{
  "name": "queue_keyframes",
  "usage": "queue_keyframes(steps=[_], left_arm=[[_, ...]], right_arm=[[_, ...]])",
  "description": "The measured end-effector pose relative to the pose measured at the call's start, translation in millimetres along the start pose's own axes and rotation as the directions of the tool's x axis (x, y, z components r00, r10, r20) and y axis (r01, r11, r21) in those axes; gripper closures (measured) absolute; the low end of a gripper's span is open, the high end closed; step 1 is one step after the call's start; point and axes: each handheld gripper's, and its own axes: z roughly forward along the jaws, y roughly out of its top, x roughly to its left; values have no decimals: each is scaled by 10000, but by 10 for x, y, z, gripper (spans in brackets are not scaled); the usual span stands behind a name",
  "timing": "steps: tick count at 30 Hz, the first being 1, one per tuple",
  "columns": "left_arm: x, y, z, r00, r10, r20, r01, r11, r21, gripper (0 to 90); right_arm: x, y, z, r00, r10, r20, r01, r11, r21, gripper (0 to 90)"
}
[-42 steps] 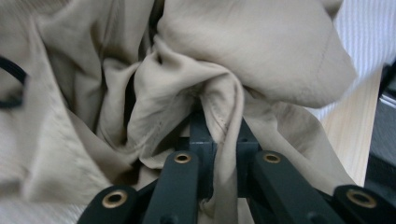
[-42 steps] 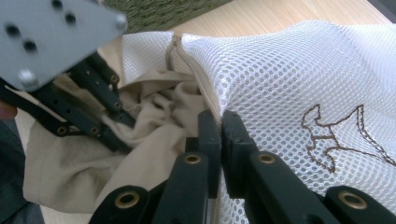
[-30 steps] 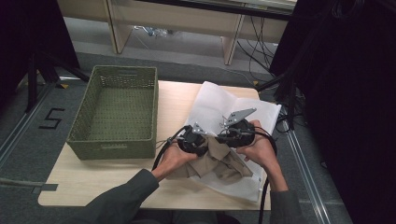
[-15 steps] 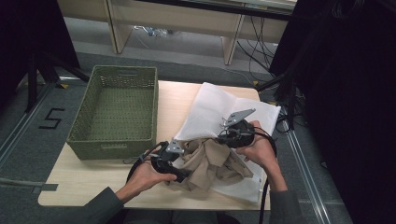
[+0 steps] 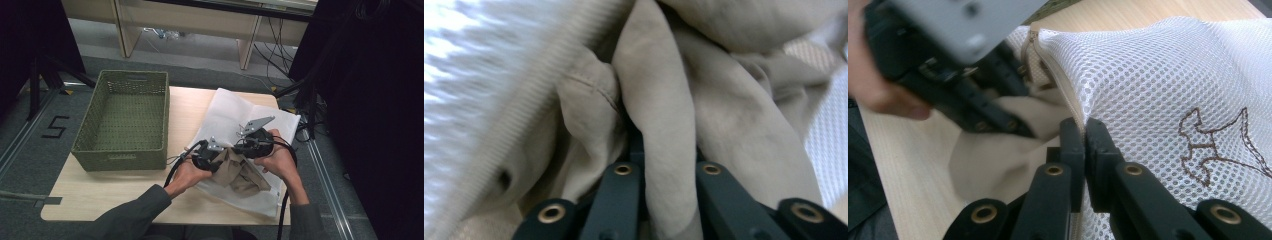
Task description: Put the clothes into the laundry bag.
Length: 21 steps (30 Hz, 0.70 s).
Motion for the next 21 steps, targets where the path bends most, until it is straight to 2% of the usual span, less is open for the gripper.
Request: queue_keyframes(steps=[1,3,4,6,8,9,10,12,14,16,19,20,21], left_arm=[[21,-4,25,9996,-192,191,190,9998,98,811],[12,-42,20,9988,-386,292,382,9992,141,688],[-5,-84,-18,9980,-466,428,458,9988,183,623],[-60,-165,-131,9980,-427,475,423,9991,83,527],[-118,-243,-290,9993,-45,364,39,9999,161,411],[-130,-279,-384,9995,-89,316,85,9999,131,362],[-137,-314,-473,9993,-124,339,123,9999,14,327],[-147,-382,-622,9989,-239,391,239,9997,0,304],[-170,-450,-697,9981,-274,560,273,9996,30,256],[-193,-504,-659,9987,-180,473,171,9997,185,232],[-231,-552,-461,9988,-10,489,-23,9977,672,219],[-243,-550,-393,9983,90,571,-139,9962,855,222],[-253,-542,-332,9981,194,583,-244,9960,862,264]], right_arm=[[-15,-3,-6,10000,-41,18,41,10000,-5,888],[-12,-12,-16,9999,80,118,-81,9999,81,888],[-15,-18,-11,10000,-10,91,10,10000,44,888],[-22,-29,-2,10000,29,40,-29,10000,64,888],[-24,-32,5,10000,63,62,-63,10000,77,888],[-17,-30,5,10000,51,63,-52,9999,99,888],[-3,-29,4,9998,176,67,-177,9997,154,888],[-4,-24,7,9999,106,52,-107,9998,145,888],[-13,-20,-2,9999,-29,113,28,10000,84,888],[-15,-30,-3,10000,86,39,-86,9999,87,888],[-22,-32,12,10000,77,37,-77,9999,97,888],[-11,-27,13,9999,163,50,-164,9998,151,888],[-7,-22,16,9999,141,16,-141,9998,143,888]])
